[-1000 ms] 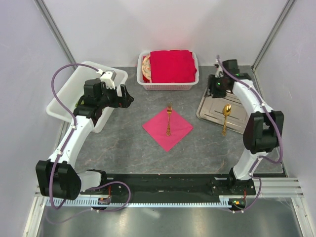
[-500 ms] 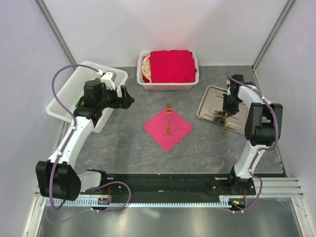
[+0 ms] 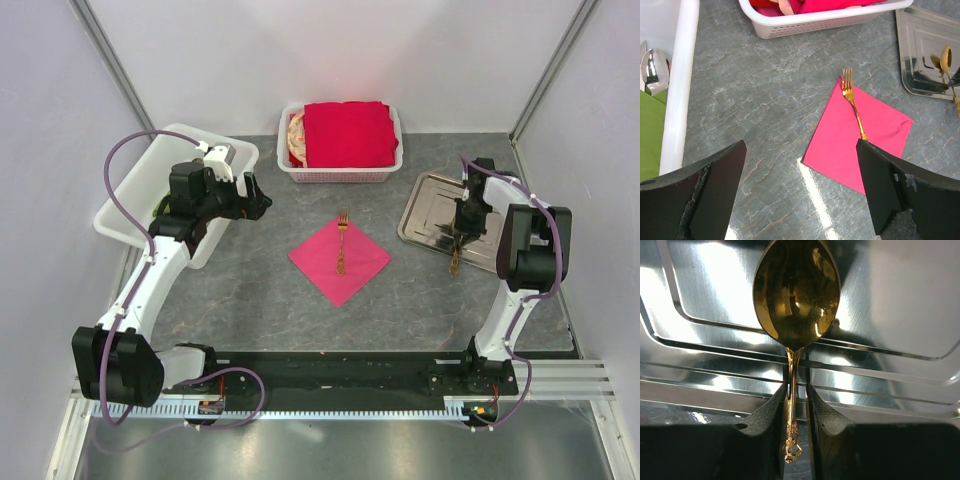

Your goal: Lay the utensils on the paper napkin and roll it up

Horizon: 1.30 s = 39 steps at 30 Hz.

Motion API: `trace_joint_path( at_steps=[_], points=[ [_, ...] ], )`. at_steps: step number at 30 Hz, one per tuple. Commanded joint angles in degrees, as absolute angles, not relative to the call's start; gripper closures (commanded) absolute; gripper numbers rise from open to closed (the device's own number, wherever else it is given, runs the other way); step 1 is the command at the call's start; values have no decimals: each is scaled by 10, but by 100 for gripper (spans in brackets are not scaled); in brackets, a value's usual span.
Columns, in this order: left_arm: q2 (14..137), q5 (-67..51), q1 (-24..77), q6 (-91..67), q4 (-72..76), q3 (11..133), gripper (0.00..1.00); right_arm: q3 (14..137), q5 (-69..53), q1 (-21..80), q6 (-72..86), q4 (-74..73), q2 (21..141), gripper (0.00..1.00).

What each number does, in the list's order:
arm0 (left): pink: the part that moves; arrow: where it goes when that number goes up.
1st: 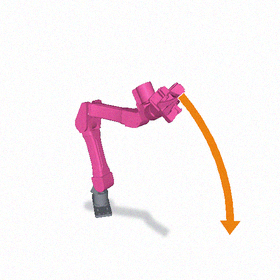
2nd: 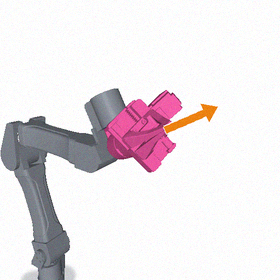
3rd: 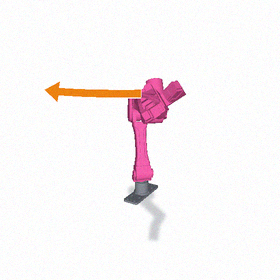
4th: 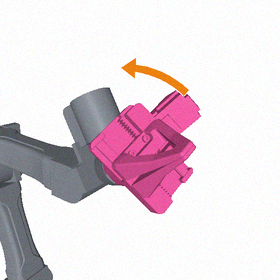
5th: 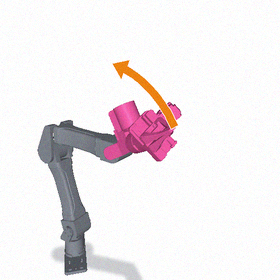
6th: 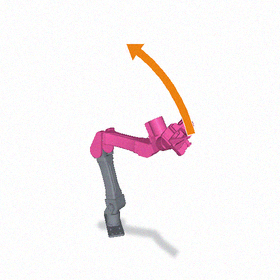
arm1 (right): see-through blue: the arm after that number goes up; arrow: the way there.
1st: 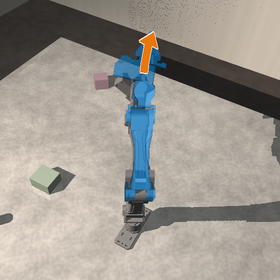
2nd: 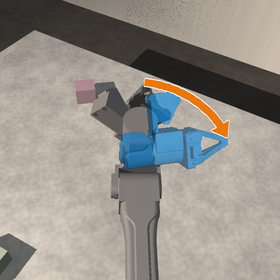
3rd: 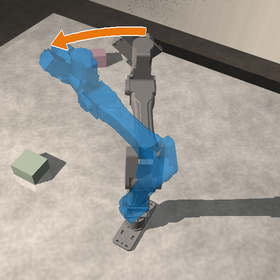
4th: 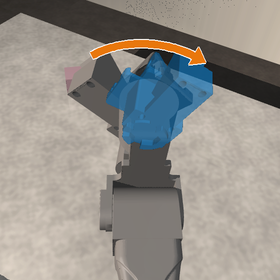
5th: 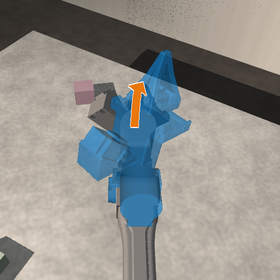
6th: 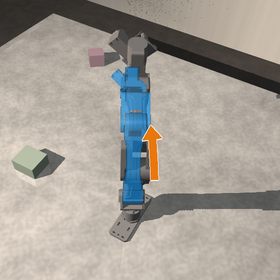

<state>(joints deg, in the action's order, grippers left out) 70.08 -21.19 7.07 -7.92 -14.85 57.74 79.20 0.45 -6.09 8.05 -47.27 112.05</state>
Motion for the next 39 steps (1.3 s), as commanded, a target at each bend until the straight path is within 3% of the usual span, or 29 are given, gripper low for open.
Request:
trace_joint_path(
  at_steps=[1, 6, 8, 9, 14, 21, 31, 39],
  points=[
    [695, -219, 67, -92, -127, 581, 0, 802, 2, -65, 80, -467, 1134, 73],
    [698, -219, 67, -92, -127, 583, 0, 803, -16, -65, 82, -462, 1132, 85],
    [699, -219, 67, -92, -127, 583, 0, 802, -29, -65, 82, -459, 1125, 99],
    [699, -219, 67, -93, -127, 584, 0, 802, -38, -65, 85, -457, 1112, 100],
    [704, -219, 67, -97, -126, 584, 0, 791, -86, -42, 134, -418, 1049, 100],
    [704, -215, 67, -95, -127, 584, 0, 774, -120, 92, 223, -336, 996, 100],
    [703, -219, 67, -85, -133, 583, 0, 845, -56, 257, 311, -334, 1081, 100],
    [709, -218, 68, -87, -134, 583, 0, 885, -41, 301, 330, -334, 1135, 100]
  ],
)
